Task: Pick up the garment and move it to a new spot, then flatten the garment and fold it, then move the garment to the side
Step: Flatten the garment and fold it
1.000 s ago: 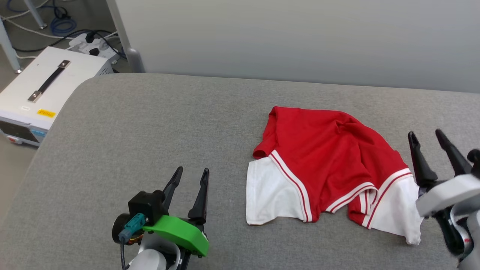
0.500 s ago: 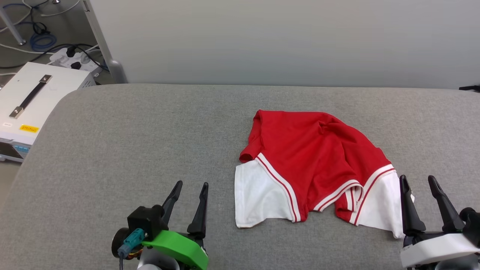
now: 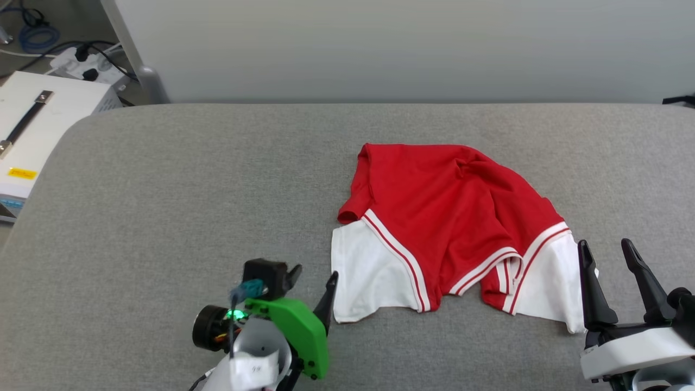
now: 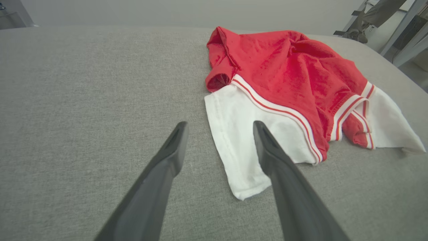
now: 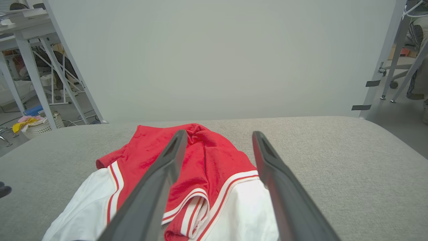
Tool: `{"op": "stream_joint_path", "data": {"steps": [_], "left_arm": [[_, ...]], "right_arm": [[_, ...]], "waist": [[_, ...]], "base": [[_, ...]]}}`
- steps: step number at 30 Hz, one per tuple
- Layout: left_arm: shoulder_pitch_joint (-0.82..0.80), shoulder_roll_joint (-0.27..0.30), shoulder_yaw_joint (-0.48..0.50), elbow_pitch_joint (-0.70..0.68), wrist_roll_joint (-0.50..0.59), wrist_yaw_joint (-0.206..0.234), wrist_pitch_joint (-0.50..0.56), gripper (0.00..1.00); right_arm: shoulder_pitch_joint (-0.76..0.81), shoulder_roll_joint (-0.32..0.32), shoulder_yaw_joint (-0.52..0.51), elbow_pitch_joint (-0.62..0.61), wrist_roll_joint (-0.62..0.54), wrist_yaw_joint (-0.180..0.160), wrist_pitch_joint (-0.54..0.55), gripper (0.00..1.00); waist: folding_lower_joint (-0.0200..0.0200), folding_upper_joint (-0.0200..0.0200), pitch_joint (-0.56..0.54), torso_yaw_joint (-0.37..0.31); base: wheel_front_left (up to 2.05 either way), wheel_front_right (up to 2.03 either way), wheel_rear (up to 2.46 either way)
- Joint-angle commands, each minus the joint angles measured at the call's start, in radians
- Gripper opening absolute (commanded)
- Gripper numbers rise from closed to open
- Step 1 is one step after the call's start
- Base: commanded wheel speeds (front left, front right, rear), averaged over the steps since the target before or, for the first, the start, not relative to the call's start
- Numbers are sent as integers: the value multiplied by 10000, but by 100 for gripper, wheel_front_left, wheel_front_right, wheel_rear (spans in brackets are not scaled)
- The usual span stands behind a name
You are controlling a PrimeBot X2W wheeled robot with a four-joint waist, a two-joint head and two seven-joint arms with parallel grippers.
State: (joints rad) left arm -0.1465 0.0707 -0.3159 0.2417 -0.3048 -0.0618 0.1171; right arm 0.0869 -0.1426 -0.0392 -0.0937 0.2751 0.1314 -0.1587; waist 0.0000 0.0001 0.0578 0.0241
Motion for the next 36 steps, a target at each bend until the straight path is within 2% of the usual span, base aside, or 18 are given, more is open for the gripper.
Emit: {"op": "stream_joint_path", "data": {"steps": [1,5,9,17,21,24,25,26,29,33,35,36], "left_arm": [[-181,-32,-75,-62,31,129,522,100],[-354,19,-400,56,85,478,2456,100],[-346,27,-572,309,105,673,3312,100],[-507,149,-510,1103,376,1094,2956,100],[-621,147,-452,1537,333,1161,2767,100],[-663,135,-498,1925,212,1049,2863,100],[-662,130,-524,2039,166,998,2932,45],[-663,128,-568,2141,132,931,3006,0],[-639,120,-658,2398,-1,744,3134,0],[-579,99,-523,2378,-191,705,2587,0],[-454,280,252,1782,-537,965,1081,0],[-413,369,400,1608,-587,1003,868,0]], "right_arm": [[61,-25,35,-77,-84,-7,45,100],[-49,-9,180,-88,-132,-7,38,100],[-176,9,283,-36,-149,-7,-11,100],[-295,0,383,50,-151,-7,-104,100],[-319,-2,402,72,-153,-7,-128,100],[-335,-37,437,122,-154,-7,-147,100],[-337,-47,441,137,-155,-7,-148,100],[-343,-57,442,152,-159,-7,-147,100],[-357,-80,422,203,-177,-7,-138,100],[-314,-126,370,303,-200,-7,-115,100],[-65,-223,247,570,-221,-7,502,100],[7,-250,220,631,-241,-7,745,100]], "waist": [[0,-1,245,-187],[0,-1,504,-453],[0,-1,708,-731],[0,-1,984,-1034],[0,-1,1071,-1059],[0,-1,1100,-1037],[0,-1,1096,-1026],[0,-1,1089,-1013],[0,-1,1009,-939],[0,-1,799,-794],[0,-1,315,-484],[0,-1,233,-419]], "base": [[0,0,0],[0,0,0],[0,0,0],[0,0,0],[0,0,0],[0,0,0],[0,0,0],[0,0,0],[0,0,0],[0,0,0],[0,0,0],[0,0,0]]}}
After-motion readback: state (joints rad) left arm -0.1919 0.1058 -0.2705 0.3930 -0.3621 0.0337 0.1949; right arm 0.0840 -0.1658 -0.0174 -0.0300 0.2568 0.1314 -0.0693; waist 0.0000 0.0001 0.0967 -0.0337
